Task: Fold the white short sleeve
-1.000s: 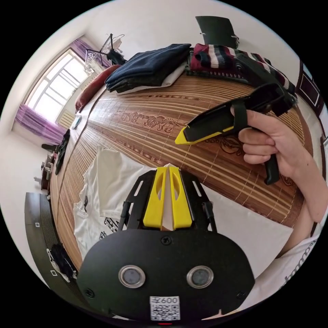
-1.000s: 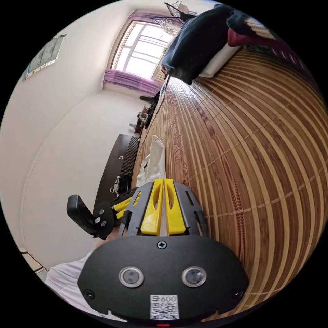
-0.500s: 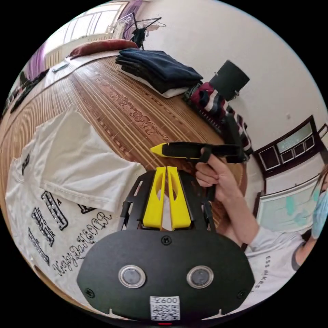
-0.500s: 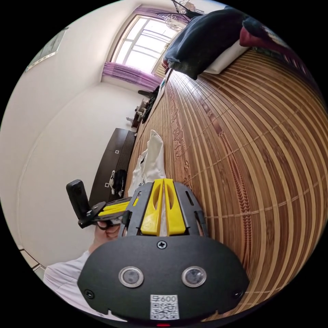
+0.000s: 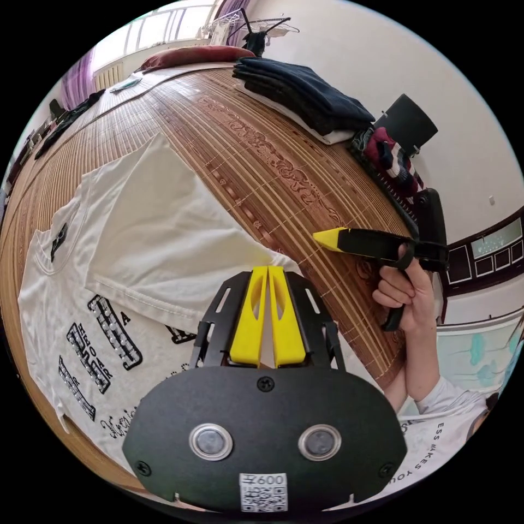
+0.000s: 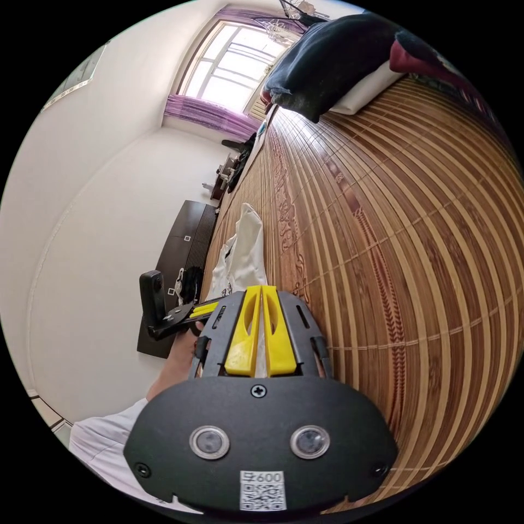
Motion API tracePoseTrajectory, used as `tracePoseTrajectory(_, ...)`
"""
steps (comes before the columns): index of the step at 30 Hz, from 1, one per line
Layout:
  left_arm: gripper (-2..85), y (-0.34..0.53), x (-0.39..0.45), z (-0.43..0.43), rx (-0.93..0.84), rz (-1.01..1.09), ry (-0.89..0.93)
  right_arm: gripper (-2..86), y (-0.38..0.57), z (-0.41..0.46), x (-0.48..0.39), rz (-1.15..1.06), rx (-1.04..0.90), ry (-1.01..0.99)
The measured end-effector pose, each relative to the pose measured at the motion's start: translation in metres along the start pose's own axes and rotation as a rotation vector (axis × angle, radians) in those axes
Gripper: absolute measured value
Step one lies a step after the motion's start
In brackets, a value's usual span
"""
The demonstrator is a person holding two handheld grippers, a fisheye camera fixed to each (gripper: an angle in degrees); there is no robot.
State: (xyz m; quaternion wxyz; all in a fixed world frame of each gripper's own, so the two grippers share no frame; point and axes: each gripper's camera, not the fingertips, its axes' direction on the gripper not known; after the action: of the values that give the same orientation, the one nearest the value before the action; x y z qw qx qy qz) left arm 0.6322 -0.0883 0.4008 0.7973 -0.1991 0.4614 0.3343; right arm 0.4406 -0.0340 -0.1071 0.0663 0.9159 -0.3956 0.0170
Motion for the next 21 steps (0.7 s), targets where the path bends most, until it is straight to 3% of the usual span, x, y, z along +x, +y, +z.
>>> tracePoseTrajectory(4, 0.9, -0.001, 0.029, -0.035, 0.093, 0.063, -0.015, -0.9, 0.002, 0.0, 0.001, 0.004, 0.001, -0.007)
tracePoseTrajectory(12, 0.9, -0.011, 0.073, -0.043, 0.035, 0.153, -0.087, -0.9, 0.008, 0.0, -0.001, -0.002, -0.003, 0.0)
tracePoseTrajectory(15, 0.9, -0.005, 0.081, -0.075, 0.166, 0.11, -0.072, -0.8, 0.011, -0.001, 0.001, 0.004, 0.002, -0.008)
tracePoseTrajectory(18, 1.0, -0.014, 0.093, -0.051, -0.048, 0.151, -0.035, -0.9, 0.014, 0.001, -0.002, -0.008, -0.004, 0.007)
tracePoseTrajectory(21, 1.1, -0.01, 0.102, -0.063, -0.005, 0.15, -0.015, -0.9, 0.016, 0.014, -0.017, -0.097, -0.078, 0.05)
